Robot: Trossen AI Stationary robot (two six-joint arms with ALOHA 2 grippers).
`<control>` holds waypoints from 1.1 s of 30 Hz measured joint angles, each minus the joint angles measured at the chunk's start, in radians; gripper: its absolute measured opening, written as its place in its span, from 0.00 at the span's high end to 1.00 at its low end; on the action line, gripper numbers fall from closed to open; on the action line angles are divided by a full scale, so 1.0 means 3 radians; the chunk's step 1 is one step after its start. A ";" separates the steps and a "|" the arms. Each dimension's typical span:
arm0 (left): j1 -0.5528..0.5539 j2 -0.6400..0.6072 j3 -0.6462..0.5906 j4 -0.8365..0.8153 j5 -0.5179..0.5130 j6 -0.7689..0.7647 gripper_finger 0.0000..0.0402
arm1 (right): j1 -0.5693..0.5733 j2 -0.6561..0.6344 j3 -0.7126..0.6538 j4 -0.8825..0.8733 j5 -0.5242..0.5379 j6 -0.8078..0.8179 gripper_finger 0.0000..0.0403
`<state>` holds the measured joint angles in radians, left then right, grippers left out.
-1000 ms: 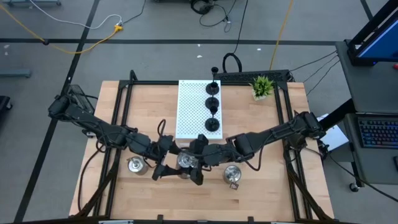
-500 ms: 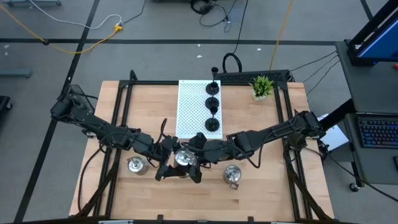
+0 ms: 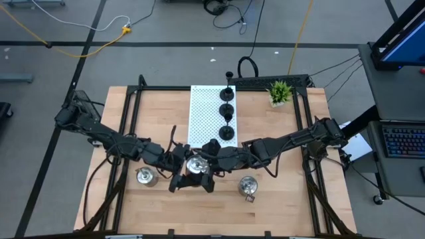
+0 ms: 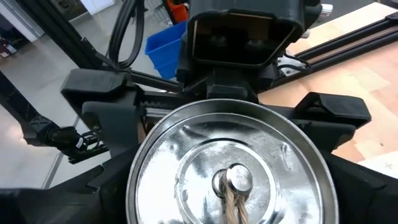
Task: Pick & Place candle stick holders
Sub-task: Put the top right silver scented candle on the shelf
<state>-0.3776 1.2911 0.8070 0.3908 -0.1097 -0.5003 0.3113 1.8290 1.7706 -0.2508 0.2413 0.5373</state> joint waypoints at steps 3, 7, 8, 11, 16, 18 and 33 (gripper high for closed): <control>-0.0023 0.0000 0.0000 -0.0015 -0.0090 0.0027 0.01 | -0.0001 0.0003 0.0000 0.0001 0.0004 -0.0006 0.16; -0.0037 0.0000 0.0001 -0.0009 -0.0163 0.0066 0.01 | -0.0002 0.0005 0.0000 0.0001 0.0001 -0.0008 0.16; -0.0037 0.0000 0.0001 -0.0002 -0.0163 0.0067 0.01 | -0.0011 0.0005 0.0000 0.0001 -0.0001 -0.0006 0.16; -0.0036 0.0000 0.0002 -0.0001 -0.0164 0.0066 0.01 | -0.0024 0.0005 0.0000 0.0003 -0.0020 -0.0005 0.16; -0.0035 0.0000 0.0003 -0.0013 -0.0169 0.0093 0.02 | -0.0034 0.0006 0.0000 0.0004 -0.0035 0.0000 0.16; -0.0035 0.0000 0.0003 -0.0012 -0.0170 0.0118 0.02 | -0.0034 0.0008 0.0000 0.0013 -0.0064 -0.0001 0.16; -0.0032 -0.0005 0.0010 -0.0013 -0.0135 0.0134 0.12 | -0.0048 0.0010 -0.0005 0.0150 -0.0107 0.0076 0.17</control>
<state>-0.3870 1.2896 0.8101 0.3870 -0.1501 -0.4600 0.2969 1.8320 1.7691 -0.2059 0.2092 0.5601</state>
